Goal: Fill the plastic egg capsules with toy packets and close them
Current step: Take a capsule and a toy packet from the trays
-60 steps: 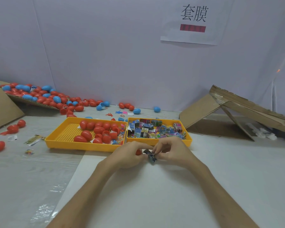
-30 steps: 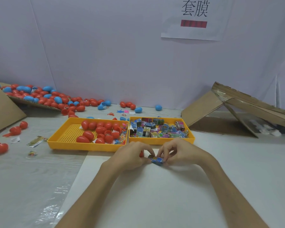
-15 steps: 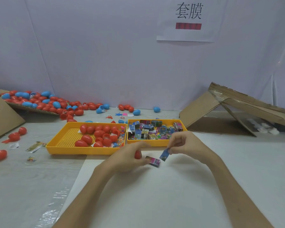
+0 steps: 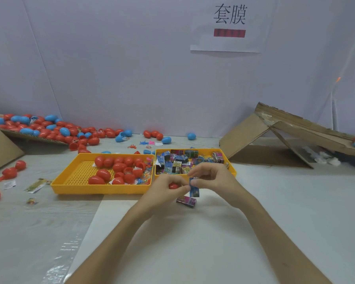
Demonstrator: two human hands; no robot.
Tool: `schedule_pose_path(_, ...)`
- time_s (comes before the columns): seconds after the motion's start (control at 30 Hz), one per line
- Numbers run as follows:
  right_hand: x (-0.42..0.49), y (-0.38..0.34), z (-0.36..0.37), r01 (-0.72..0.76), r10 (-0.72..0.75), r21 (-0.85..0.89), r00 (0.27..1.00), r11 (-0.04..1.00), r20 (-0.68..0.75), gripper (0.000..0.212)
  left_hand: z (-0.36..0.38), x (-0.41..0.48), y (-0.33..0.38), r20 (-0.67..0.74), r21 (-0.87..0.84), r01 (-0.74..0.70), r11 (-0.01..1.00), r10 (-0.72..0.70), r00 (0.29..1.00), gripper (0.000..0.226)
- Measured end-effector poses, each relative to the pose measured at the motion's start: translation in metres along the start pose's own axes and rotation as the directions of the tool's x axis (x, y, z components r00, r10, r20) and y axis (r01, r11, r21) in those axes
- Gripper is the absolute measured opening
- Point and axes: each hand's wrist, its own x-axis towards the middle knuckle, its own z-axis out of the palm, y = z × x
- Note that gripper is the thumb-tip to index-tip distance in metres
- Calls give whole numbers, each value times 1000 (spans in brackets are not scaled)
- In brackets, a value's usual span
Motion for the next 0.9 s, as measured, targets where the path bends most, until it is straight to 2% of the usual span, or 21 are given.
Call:
schedule_pose_path(0.07, 2, 1, 4, 14, -18, -49, 997, 999, -75, 21, 0, 0, 1, -53, -63, 14, 998, -18, 998, 17)
schedule_pose_path(0.13, 4, 2, 5, 3, -7, -28, 993, 1000, -119, 25, -2, 0, 2, -120, -136, 39, 990, -56, 991, 18)
schedule_pose_path(0.33, 4, 3, 10, 0, 3, 60, 999, 998, -41, 13, -7, -2, 4, -192, -239, 40, 970, -88, 977, 14)
schedule_pose_path(0.5, 6, 8, 10, -26, 42, 138, 993, 990, -113, 11, -5, -1, 4, -229, -268, 30, 963, -94, 969, 15)
schedule_pose_path(0.6, 5, 7, 7, -20, 36, 170, 995, 985, -88, 13, -5, 0, 3, -277, -289, 12, 957, -96, 956, 13)
schedule_pose_path(0.7, 5, 7, 10, 3, 4, 142, 999, 990, -50, 17, -5, 0, 3, -379, -165, -57, 985, -10, 925, 10)
schedule_pose_path(0.8, 4, 7, 13, -4, 5, 89, 1000, 996, -12, 8, -1, 0, 3, -453, 34, -152, 988, 151, 879, 12)
schedule_pose_path(0.9, 3, 7, 15, -24, 25, 98, 1000, 995, -9, 3, 1, -1, 1, -483, 146, -192, 971, 239, 842, 15)
